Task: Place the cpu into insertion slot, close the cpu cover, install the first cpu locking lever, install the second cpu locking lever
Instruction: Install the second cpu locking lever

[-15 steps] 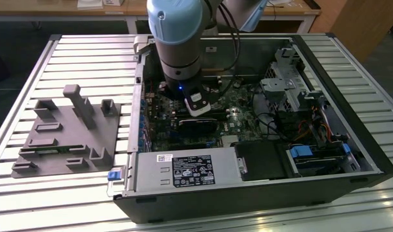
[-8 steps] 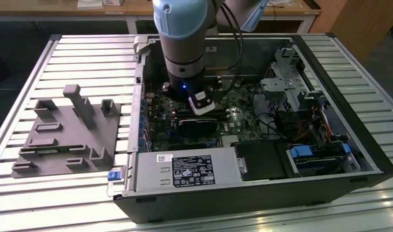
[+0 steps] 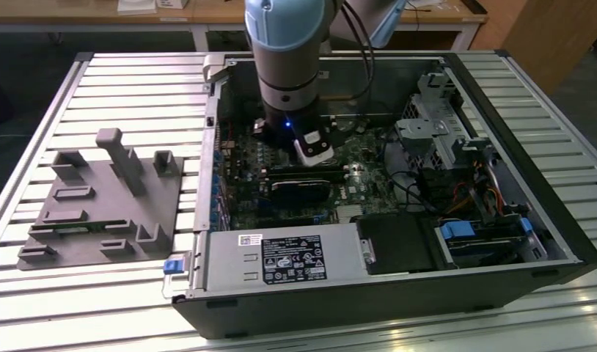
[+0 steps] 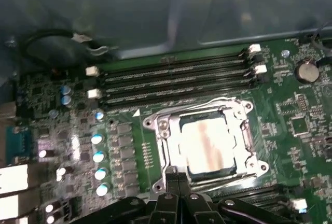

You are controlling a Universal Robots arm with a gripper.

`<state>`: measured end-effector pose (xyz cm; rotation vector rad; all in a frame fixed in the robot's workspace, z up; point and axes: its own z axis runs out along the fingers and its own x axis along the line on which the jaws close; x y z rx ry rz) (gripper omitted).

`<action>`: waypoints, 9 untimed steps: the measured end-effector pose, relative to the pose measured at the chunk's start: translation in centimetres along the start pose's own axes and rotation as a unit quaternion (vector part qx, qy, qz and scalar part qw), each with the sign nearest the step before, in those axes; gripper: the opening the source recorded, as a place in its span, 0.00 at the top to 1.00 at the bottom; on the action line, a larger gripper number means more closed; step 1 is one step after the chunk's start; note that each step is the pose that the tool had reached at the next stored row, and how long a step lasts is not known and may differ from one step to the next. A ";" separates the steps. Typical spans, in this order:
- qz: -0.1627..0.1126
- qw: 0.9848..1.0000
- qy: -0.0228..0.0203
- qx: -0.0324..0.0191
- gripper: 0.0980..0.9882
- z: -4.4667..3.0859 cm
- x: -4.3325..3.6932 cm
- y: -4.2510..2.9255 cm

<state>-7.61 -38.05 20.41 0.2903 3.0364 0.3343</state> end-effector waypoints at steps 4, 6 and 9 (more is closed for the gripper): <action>-0.001 1.000 -0.001 0.005 0.99 0.14 -0.86 0.41; -0.001 1.000 -0.001 0.008 0.99 0.23 -1.14 0.74; -0.001 1.000 -0.002 0.013 0.99 0.42 -1.39 1.46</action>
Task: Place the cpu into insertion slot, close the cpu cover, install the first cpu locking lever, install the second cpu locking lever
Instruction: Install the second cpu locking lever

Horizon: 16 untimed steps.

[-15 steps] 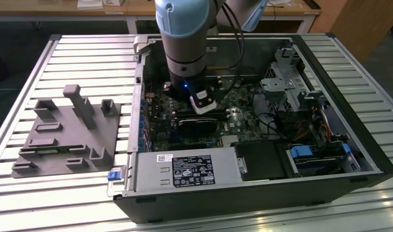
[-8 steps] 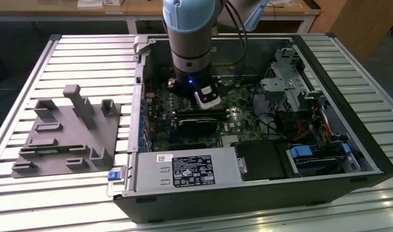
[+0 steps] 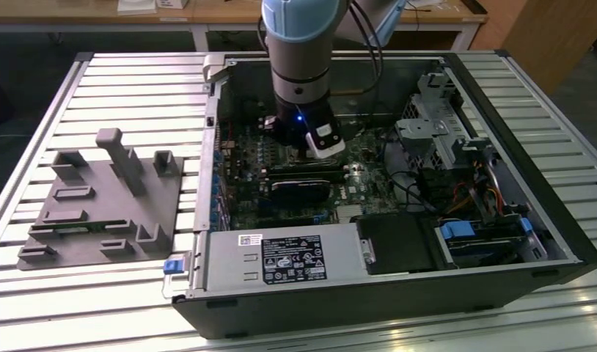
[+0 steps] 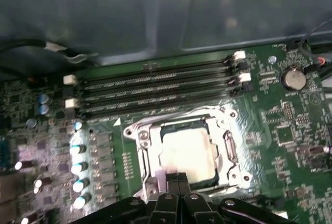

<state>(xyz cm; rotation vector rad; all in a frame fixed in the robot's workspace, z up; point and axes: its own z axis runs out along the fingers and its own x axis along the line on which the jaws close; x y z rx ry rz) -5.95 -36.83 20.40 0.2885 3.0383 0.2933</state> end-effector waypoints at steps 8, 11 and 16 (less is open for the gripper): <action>-0.001 1.000 -0.002 0.013 0.99 0.40 -0.81 1.74; -0.002 1.000 -0.003 0.016 0.99 0.54 -0.92 2.34; -0.002 1.000 -0.003 0.016 0.99 0.56 -0.90 2.45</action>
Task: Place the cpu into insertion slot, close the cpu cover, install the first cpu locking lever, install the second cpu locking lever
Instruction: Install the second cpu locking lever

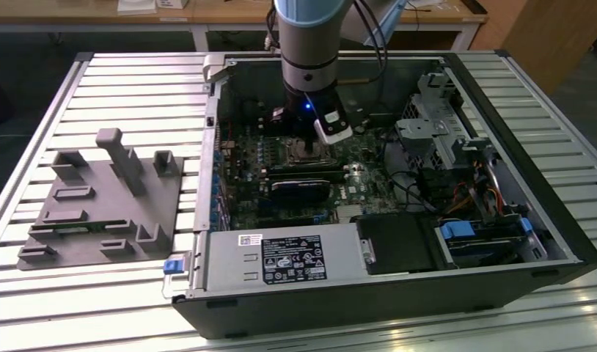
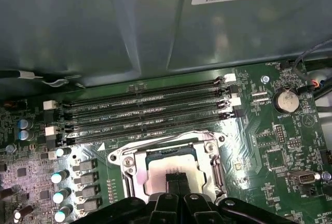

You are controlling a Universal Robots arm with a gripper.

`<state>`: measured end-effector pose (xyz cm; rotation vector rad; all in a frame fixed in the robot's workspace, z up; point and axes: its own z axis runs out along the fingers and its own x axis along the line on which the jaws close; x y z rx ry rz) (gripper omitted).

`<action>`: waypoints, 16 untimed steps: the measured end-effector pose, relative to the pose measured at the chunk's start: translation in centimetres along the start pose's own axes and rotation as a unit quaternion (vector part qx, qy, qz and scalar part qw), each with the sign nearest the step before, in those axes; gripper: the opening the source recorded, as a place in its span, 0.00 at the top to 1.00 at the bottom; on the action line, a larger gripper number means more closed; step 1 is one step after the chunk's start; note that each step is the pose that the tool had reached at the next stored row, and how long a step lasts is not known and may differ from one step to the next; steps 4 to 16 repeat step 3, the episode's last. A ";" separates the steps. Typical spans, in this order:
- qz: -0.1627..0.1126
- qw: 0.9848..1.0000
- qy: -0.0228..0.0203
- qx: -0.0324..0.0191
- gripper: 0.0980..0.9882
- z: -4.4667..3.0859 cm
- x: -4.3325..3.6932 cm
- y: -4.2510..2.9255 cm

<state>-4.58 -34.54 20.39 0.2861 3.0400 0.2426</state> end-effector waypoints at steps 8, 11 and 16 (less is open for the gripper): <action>0.000 1.000 0.000 0.000 0.99 0.00 0.00 0.01; 0.000 1.000 0.000 0.000 0.99 0.00 0.00 0.01; 0.000 1.000 0.000 0.000 0.99 0.00 0.00 0.01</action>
